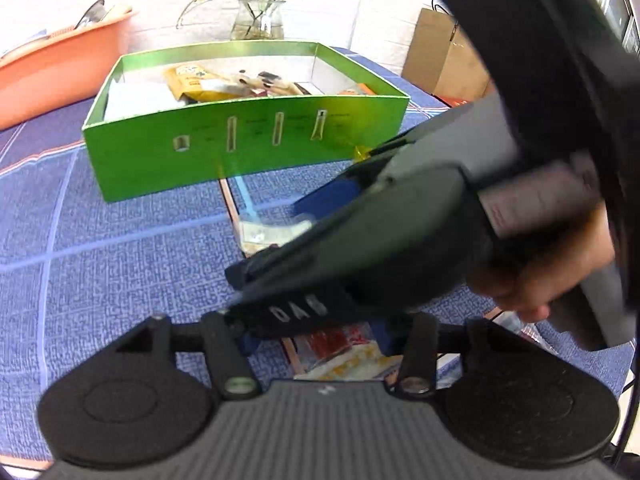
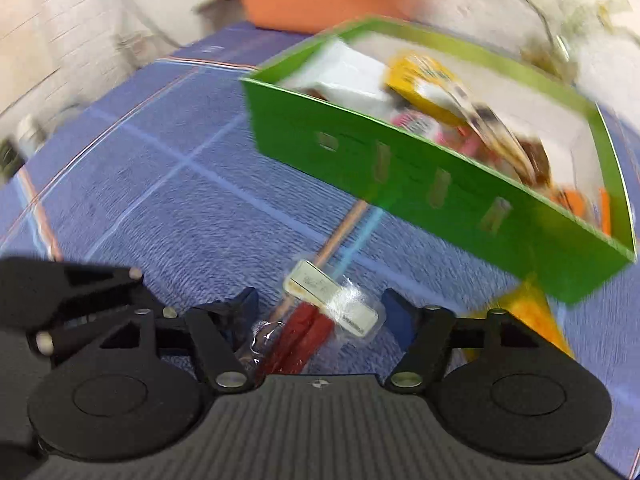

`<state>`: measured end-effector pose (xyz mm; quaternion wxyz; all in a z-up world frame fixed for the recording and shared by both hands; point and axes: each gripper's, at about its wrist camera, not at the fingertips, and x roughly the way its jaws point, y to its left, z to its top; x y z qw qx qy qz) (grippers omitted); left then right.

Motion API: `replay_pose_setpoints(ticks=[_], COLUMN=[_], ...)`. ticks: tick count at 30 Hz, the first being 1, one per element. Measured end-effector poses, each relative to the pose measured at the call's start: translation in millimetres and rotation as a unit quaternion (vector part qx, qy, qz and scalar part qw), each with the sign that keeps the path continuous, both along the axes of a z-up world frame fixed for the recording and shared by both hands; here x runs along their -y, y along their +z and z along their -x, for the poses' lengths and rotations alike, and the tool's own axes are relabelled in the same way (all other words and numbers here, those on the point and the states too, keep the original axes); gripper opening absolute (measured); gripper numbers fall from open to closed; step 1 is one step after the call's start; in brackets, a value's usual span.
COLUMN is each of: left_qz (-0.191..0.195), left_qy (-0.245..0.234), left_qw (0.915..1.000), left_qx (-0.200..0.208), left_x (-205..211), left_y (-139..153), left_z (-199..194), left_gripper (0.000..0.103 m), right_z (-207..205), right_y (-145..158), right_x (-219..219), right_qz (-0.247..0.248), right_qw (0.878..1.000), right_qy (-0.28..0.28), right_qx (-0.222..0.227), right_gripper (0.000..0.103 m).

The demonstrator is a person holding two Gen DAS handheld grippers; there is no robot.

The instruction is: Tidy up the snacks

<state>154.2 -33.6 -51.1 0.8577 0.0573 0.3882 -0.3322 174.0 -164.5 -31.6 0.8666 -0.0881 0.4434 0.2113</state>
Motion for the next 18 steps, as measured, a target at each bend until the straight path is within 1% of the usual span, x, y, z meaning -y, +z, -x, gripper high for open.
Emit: replay_pose_setpoints(ticks=[1,2,3,4,7,10,11,12,13,16,18], left_qz=[0.000,-0.004,-0.009,-0.011,-0.022,-0.010,-0.007,-0.007,-0.002,0.015,0.024], left_qy=[-0.001,-0.002,-0.005,-0.012,-0.014,-0.008,-0.002,0.004,0.011,0.027,0.030], left_qw=[1.0000,1.0000,0.9999,0.9998,0.9996,0.9999,1.0000,0.9999,0.9999,0.9993,0.9990], left_qx=[0.001,0.004,0.006,0.005,0.009,0.003,0.003,0.007,0.006,0.019,0.025], left_x=[0,0,0,2,2,-5,-7,-9,-12,-21,-24], left_y=[0,0,0,1,2,2,4,7,10,22,29], left_z=[1,3,5,7,13,15,15,17,16,14,13], left_gripper=[0.042,0.041,0.040,0.040,0.040,0.039,0.036,0.021,0.017,0.015,0.015], right_z=[5,12,17,20,29,30,30,29,29,30,34], right_y=[1,5,9,11,10,10,12,13,14,20,27], right_x=[-1,-2,-3,-3,-4,4,7,11,14,19,20], right_qz=[0.000,-0.001,-0.007,-0.017,-0.010,-0.039,-0.054,-0.064,-0.078,-0.115,-0.131], right_qw=[1.000,0.999,0.999,0.998,0.998,0.997,0.997,0.997,0.996,0.992,0.990], right_qy=[0.010,0.018,0.028,0.034,0.045,0.039,0.034,0.029,0.024,0.010,0.006], right_qx=[0.018,0.037,0.043,0.040,0.052,0.047,0.043,0.040,0.039,0.040,0.051], right_gripper=[0.057,0.044,0.001,0.005,0.005,0.005,0.004,0.004,0.004,0.003,0.003])
